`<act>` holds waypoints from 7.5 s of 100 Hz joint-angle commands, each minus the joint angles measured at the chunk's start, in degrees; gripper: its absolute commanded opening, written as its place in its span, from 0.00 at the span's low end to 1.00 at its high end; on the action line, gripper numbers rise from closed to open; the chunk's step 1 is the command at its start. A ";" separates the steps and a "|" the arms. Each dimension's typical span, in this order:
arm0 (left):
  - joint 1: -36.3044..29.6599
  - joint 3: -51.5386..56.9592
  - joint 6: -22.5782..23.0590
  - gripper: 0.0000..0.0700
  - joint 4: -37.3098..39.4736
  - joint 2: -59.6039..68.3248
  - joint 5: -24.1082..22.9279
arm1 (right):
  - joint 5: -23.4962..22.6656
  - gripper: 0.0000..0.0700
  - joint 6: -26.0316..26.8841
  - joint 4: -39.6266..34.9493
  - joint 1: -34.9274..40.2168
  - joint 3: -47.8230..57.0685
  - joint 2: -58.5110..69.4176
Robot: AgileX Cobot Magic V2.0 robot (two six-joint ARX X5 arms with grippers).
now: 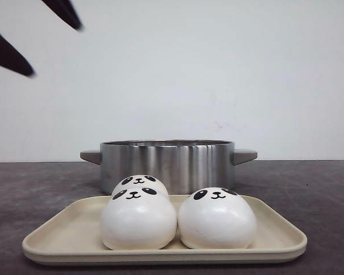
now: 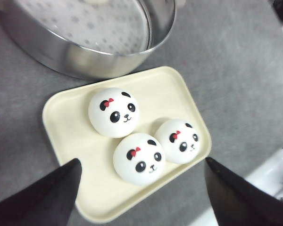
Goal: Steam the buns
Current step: 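Lower the left gripper and grasp the back panda bun nearest it, then carry the bun with the left gripper into the pot and release, then raise the open left gripper out of the pot, then lower the right gripper and grasp the front panda bun nearest it, then carry the bun with the right gripper into the pot and release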
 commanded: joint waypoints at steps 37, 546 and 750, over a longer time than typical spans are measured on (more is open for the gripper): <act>-5.95 4.26 -2.60 0.75 10.47 23.52 -5.64 | 10.25 0.02 6.71 -15.02 8.85 1.53 -17.44; -4.81 38.95 10.80 0.91 -20.61 -6.45 -18.91 | -27.32 0.65 26.60 10.80 -4.85 -46.42 14.60; -4.81 38.95 11.61 0.90 -18.53 -5.20 -18.88 | -27.04 0.01 5.84 19.47 -21.81 -20.98 28.87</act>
